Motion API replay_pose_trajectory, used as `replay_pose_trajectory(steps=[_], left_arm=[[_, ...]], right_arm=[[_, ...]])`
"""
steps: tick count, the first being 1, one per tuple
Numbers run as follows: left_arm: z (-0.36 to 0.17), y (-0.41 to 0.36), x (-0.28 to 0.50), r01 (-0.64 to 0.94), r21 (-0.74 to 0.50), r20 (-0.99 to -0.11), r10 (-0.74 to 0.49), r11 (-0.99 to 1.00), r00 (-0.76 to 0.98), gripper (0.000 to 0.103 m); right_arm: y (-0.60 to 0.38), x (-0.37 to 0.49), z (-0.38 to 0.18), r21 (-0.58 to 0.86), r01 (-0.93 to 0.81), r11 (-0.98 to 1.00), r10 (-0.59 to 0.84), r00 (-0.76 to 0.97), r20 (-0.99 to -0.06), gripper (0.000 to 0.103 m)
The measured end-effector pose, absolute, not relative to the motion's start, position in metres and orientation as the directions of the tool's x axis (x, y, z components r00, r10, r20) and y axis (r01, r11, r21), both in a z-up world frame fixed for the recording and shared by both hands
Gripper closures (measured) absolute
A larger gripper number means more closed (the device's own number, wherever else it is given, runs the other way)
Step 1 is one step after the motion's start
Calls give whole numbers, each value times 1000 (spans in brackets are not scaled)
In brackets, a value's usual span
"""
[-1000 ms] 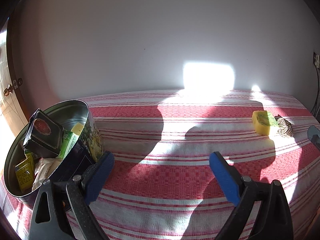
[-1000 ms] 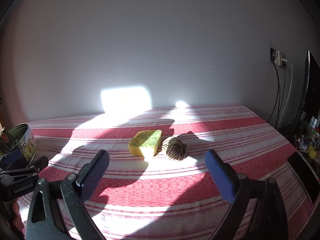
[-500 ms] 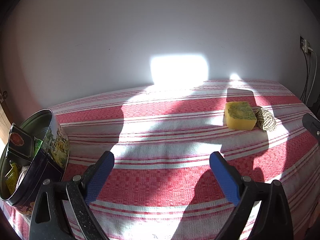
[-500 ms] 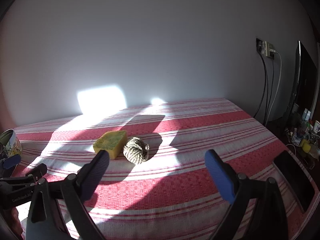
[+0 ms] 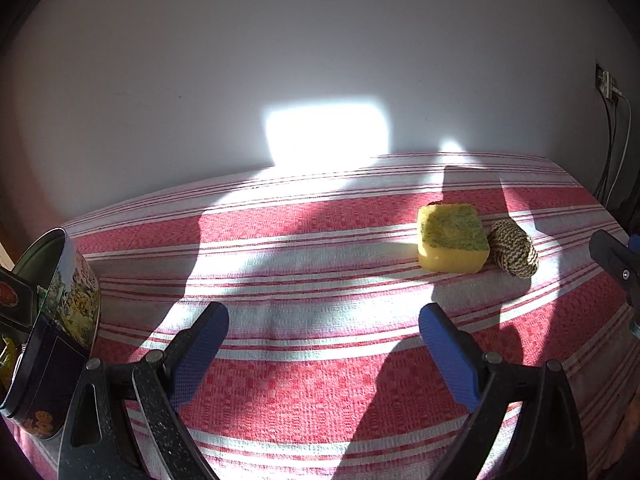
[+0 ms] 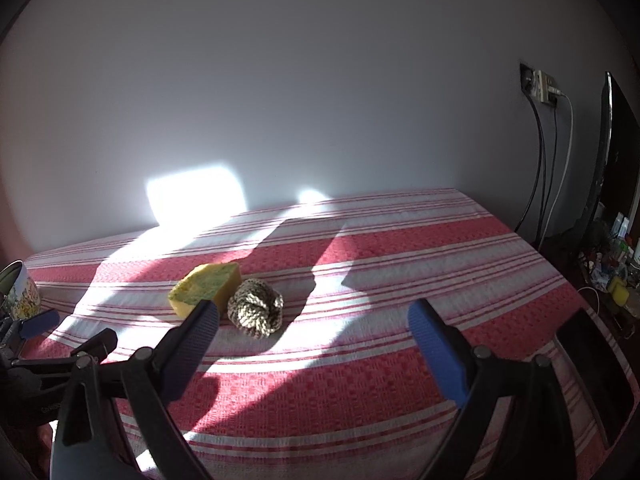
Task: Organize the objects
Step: 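Lower both open tools over the yellow sponge and twine ball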
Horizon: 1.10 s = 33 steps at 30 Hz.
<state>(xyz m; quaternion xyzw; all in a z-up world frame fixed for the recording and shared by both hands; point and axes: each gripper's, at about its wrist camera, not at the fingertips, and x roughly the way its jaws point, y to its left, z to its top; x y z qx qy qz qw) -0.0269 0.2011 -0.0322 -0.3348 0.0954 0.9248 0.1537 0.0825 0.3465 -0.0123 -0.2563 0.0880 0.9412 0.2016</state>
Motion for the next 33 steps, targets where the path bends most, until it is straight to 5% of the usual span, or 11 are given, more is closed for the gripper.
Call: replay_pose_trajectory(steps=[33], left_arm=[[-45,212,-46,-355,19,-723,232,-935,-651,5]], right_arm=[[342,45,-32,62,-343,-937,231,-743,-628,12]])
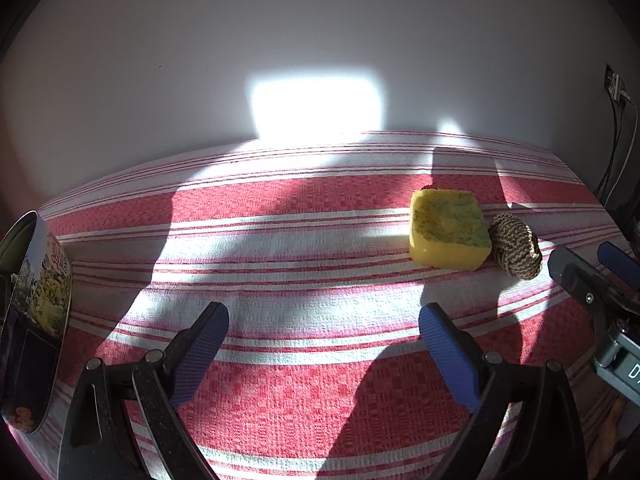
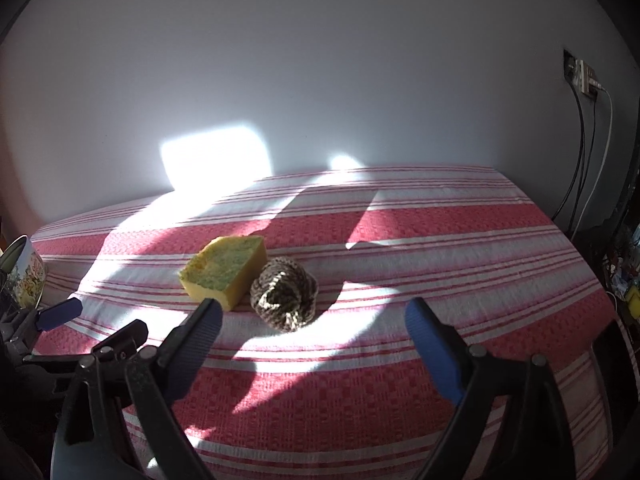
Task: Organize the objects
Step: 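Lower both open tools over the yellow sponge and twine ball, then grasp the yellow sponge with the left tool while the right tool grasps the twine ball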
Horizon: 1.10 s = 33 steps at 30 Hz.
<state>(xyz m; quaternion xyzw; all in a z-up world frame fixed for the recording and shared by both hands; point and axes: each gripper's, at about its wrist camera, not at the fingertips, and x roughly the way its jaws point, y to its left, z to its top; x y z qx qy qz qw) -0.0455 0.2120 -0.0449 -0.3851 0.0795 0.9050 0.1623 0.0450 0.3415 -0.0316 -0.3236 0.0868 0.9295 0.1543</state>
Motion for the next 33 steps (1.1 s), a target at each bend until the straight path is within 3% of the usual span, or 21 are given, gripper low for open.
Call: replay_pose_trajectory(steps=[9,14,16,27,33], left_arm=[[-44,215,-54,-352,24,-728,225,-936,-648,5],[-44,220,-59,-348,32,-727,217,-937,-651,5],[-44,225,-60,-346,35,-725,215,-938,-654,5],[-31,267,-80,-416,-17,-721,300,-909,-625,5],[-39,312,-95,-463,30,-756,283,-886,-590,5]], right_arm=[[349,3,-49,34,-343,-939,209,-646,-734,19],[351,-6,-56,47,-312,-949,167,-624,-763,40],[350,-4,-57,66,-294,-953,141,-629,-765,60],[369,24,-29,102,-310,-945,163,-720,-674,61],[394,32,-23,136,-405,-904,225,-721,-655,61]])
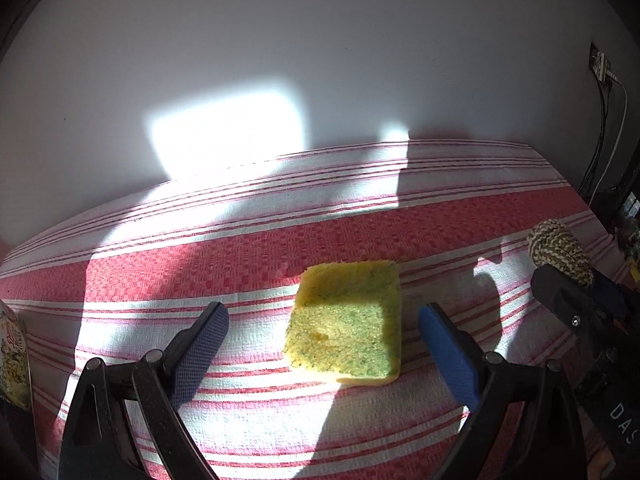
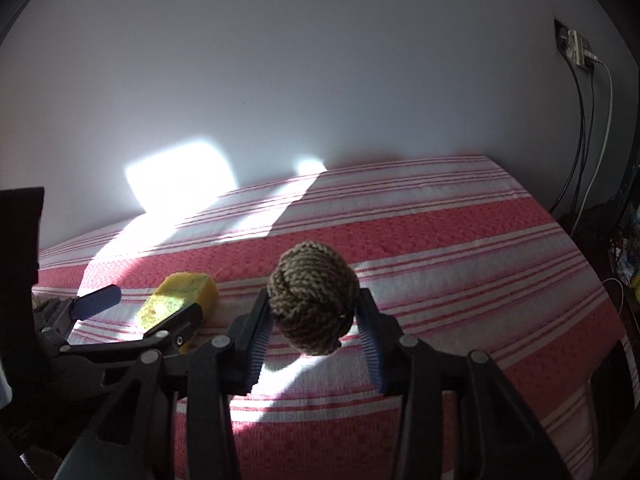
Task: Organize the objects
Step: 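Grasp the yellow sponge with the left tool while the right tool grasps the twine ball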
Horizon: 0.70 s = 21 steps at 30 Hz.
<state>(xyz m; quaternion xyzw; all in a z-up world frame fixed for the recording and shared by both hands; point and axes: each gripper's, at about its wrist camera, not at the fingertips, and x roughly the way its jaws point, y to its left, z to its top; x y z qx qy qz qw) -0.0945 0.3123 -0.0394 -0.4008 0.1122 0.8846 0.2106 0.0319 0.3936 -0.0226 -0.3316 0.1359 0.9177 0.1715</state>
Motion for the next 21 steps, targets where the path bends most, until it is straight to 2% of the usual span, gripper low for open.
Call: replay_pose_trajectory(steps=[4,9,13,21], left_arm=[[-52,324,-108,-457,14,-796,266,-889,-543,8],[-54,324,-105,-484,-12,-790,306,-875,-532,25],[-49,325,-96,-510,-3,-767,330,-860,-551,45],[-29,308,-80,-478,69,-671,314,-876,-672,45]], right_arm=[[397,34,-19,156,-418,-895,229,-731,-643,61],[396,36,-13,148,-416,-897,243,-745,-621,61],[394,38,-10,132,-427,-894,273,-755,-597,61],[389,41,-8,85,-459,-885,348,-770,-535,61]])
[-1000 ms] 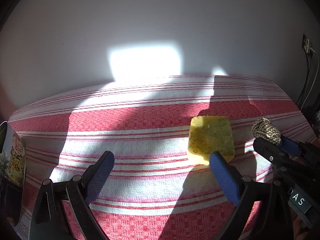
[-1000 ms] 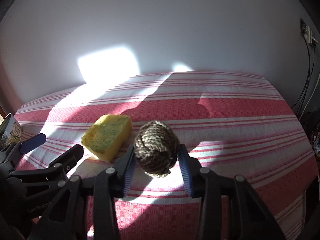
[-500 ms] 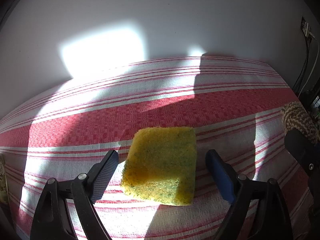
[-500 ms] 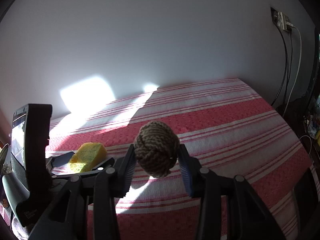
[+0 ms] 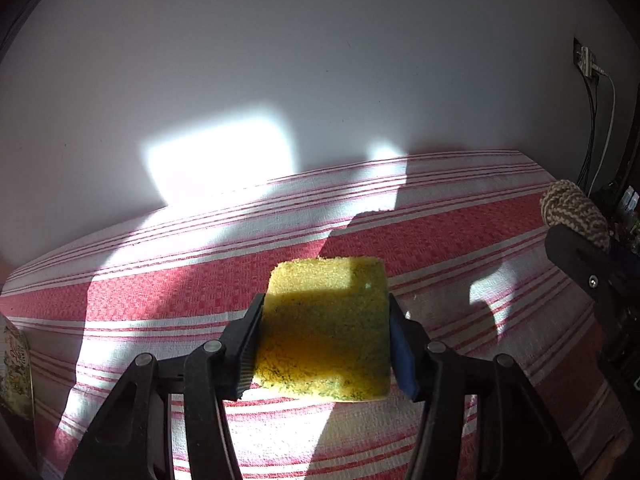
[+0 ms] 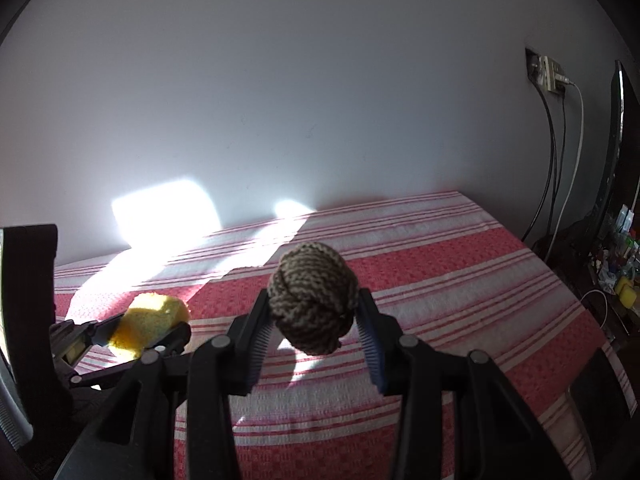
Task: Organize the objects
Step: 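Grasp the yellow sponge with the left tool while the right tool grasps the twine ball, then lift the sponge and twine ball and carry both over the tin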
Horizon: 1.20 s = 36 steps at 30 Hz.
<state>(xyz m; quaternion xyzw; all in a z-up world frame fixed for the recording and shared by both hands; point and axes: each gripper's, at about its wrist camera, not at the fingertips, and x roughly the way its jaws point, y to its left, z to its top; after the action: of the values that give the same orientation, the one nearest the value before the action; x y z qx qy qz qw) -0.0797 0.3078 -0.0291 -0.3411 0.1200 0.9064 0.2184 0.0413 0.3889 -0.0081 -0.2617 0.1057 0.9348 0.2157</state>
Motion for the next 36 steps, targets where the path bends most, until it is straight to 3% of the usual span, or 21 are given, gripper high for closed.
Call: replay_pose_trajectory(steps=[13,36], left_arm=[[1,245,-51,-424,78,-534,321,-902,-782,46],[-13,186,-31,-346,78,-533,254,-935,-807,46]], right_arm=[[359,45,-6,23,-443,-896,382,-798,-467,61],[285,63,-11,23,-413,-911,353,-805,-476,61]])
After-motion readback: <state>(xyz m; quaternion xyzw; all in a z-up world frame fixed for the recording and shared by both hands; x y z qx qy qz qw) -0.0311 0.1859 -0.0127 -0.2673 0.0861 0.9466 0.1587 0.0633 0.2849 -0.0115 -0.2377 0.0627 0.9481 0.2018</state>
